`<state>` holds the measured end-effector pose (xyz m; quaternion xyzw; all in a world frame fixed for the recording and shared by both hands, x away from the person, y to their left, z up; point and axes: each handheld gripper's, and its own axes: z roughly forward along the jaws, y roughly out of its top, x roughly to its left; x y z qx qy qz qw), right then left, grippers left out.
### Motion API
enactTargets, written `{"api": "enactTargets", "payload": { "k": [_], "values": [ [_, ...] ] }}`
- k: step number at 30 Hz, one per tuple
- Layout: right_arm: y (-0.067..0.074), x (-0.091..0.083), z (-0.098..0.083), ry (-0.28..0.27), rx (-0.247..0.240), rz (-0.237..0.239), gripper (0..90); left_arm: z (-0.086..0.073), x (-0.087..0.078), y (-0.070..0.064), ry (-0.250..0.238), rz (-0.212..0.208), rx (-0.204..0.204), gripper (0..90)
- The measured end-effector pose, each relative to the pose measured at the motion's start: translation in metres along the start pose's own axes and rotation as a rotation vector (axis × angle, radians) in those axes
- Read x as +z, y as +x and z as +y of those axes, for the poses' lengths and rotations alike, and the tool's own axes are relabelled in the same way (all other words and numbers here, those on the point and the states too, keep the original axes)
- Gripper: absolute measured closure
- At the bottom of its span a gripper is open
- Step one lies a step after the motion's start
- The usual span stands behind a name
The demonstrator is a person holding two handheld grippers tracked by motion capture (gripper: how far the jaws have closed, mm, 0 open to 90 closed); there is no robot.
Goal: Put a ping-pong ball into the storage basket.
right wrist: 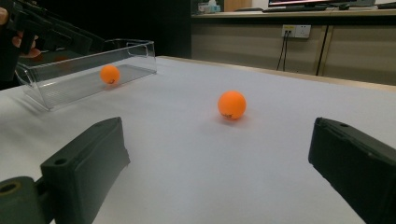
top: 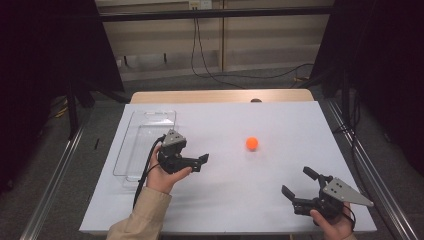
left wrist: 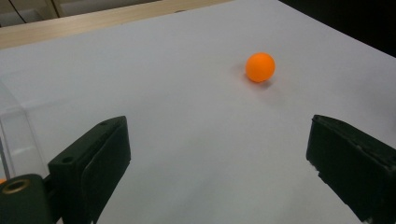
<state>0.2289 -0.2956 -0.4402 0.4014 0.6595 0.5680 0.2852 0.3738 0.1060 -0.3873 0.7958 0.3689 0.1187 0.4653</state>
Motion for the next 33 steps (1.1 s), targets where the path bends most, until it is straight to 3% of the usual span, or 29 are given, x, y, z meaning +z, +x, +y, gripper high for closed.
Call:
{"api": "enactTargets", "payload": {
  "k": [33],
  "values": [
    [-0.002,-0.002,-0.001,-0.002,0.001,-0.009,3.2,-0.001,0.014,-0.009,0.016,-0.014,0.028,6.3]
  ]
}}
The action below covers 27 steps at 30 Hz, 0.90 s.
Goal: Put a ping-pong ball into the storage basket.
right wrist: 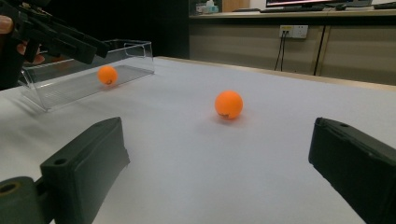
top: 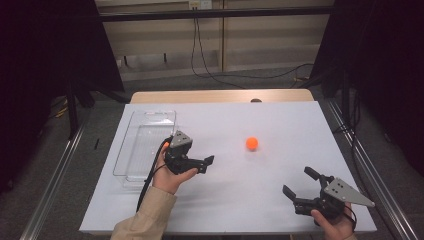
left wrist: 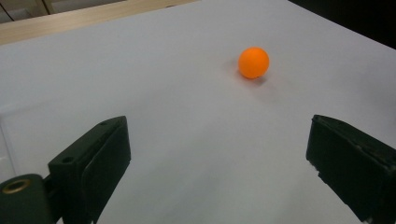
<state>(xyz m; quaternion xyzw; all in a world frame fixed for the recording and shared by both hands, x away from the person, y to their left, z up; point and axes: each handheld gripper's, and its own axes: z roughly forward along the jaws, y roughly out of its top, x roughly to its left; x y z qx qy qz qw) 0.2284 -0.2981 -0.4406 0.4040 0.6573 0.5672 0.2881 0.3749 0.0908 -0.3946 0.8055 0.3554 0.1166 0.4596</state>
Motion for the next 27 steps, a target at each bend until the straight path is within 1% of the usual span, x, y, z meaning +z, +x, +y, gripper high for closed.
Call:
{"api": "enactTargets", "payload": {
  "k": [1,5,9,12,14,15,21,23,24,27],
  "values": [
    [0.000,0.000,0.000,-0.001,0.003,-0.002,3.2,0.000,0.001,-0.001,0.004,0.000,0.006,6.3],
    [0.000,0.000,0.001,-0.004,0.004,-0.004,3.2,0.000,0.003,-0.004,0.004,-0.010,0.006,6.3],
    [0.001,0.002,0.001,-0.002,0.001,-0.001,3.1,0.001,0.005,-0.004,0.009,-0.009,0.015,6.3],
    [0.000,0.002,0.001,-0.001,-0.001,-0.001,3.1,0.001,0.008,-0.005,0.009,-0.009,0.010,6.3],
    [0.000,0.002,0.000,0.000,0.001,0.000,3.0,0.001,0.009,-0.006,0.013,-0.008,0.020,6.3],
    [0.000,0.002,0.001,0.000,0.001,0.000,3.0,0.001,0.009,-0.006,0.013,-0.012,0.015,6.3],
    [0.000,0.002,0.001,-0.002,0.004,0.001,3.0,0.001,0.012,-0.008,0.011,-0.013,0.019,6.3],
    [0.000,0.002,0.001,-0.006,0.003,0.000,3.0,0.001,0.012,-0.009,0.015,-0.015,0.027,6.3],
    [-0.001,0.002,0.001,-0.005,0.003,0.000,3.0,0.001,0.013,-0.010,0.014,-0.019,0.021,6.3],
    [-0.001,0.002,0.001,-0.004,0.004,-0.001,2.9,0.001,0.014,-0.011,0.012,-0.021,0.021,6.3]
  ]
}}
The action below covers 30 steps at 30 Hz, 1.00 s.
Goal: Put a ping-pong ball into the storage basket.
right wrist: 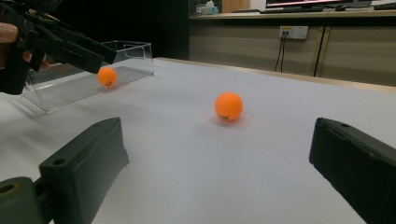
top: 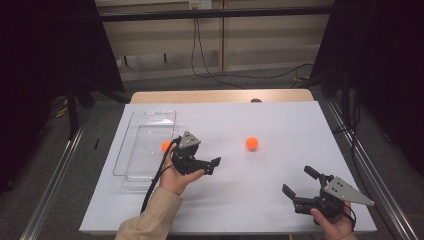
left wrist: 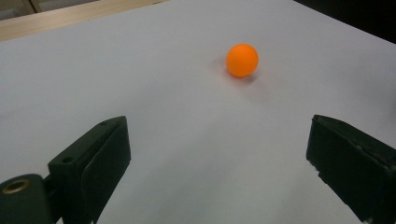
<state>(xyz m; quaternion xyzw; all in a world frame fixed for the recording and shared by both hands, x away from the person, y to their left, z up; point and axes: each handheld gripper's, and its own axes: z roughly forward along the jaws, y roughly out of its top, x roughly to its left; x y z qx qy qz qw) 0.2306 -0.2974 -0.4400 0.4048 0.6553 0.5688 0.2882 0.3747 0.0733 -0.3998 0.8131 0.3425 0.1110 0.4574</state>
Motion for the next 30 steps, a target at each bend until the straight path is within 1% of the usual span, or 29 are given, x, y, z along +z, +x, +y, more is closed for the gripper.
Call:
{"api": "enactTargets", "payload": {
  "k": [5,11,13,15,21,24,27,28,30],
  "values": [
    [0.001,0.002,0.000,0.001,0.001,0.005,2.9,0.001,0.001,0.000,0.002,0.001,0.010,6.3],
    [0.000,0.002,0.000,0.000,0.001,0.005,2.9,0.001,0.005,-0.001,0.001,0.000,0.002,6.3],
    [0.000,0.002,0.000,-0.001,0.002,0.006,2.9,0.001,0.006,-0.001,0.008,0.000,0.009,6.3],
    [0.000,0.002,0.000,0.002,-0.001,0.008,2.9,0.001,0.007,-0.002,0.005,0.000,0.004,6.3],
    [-0.001,0.002,0.000,-0.002,-0.003,0.006,2.9,0.003,0.011,-0.003,0.001,-0.002,0.008,6.3],
    [0.000,0.002,0.000,-0.001,-0.003,0.007,2.9,0.004,0.013,-0.004,-0.001,0.001,0.017,6.5],
    [0.000,0.002,0.000,-0.001,-0.003,0.007,2.9,0.004,0.016,-0.005,-0.004,-0.003,0.009,6.5],
    [0.000,0.002,0.000,-0.001,-0.003,0.007,2.9,0.005,0.016,-0.005,0.002,-0.002,0.017,6.4],
    [-0.001,0.002,0.000,-0.001,-0.004,0.006,2.9,0.005,0.018,-0.005,0.003,-0.002,0.014,6.4]
  ]
}}
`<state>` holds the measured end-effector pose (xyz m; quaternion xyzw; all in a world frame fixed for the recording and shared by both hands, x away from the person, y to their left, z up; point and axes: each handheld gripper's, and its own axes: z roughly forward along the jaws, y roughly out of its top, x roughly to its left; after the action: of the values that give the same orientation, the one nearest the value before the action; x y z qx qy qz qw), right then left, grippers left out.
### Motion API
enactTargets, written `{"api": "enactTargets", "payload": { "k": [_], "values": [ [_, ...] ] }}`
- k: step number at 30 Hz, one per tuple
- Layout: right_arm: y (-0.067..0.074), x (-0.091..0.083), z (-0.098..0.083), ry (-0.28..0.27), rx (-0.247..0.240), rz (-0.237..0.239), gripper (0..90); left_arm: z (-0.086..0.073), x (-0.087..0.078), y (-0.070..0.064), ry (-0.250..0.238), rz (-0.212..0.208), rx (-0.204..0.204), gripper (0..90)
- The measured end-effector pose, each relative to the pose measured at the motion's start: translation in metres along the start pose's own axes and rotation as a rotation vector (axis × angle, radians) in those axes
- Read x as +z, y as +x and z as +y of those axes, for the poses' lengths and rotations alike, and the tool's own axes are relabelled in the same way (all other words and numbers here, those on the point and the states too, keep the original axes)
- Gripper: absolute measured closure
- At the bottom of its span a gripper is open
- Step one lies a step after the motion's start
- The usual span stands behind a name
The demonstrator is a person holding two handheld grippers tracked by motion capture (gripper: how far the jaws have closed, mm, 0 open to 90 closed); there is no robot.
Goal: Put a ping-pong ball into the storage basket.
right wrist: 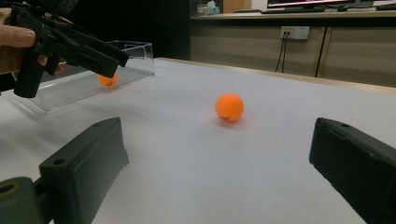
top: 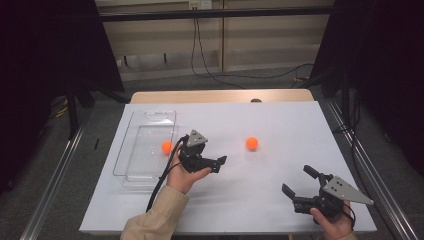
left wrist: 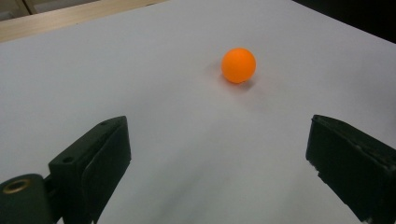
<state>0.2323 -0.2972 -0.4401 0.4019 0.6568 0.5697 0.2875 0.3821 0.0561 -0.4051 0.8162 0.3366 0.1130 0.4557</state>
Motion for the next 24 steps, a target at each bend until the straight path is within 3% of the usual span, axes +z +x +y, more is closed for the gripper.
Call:
{"api": "enactTargets", "payload": {
  "k": [24],
  "values": [
    [0.000,0.000,0.000,0.000,-0.001,0.001,2.9,0.004,0.011,-0.004,-0.006,-0.005,0.016,6.5]
  ]
}}
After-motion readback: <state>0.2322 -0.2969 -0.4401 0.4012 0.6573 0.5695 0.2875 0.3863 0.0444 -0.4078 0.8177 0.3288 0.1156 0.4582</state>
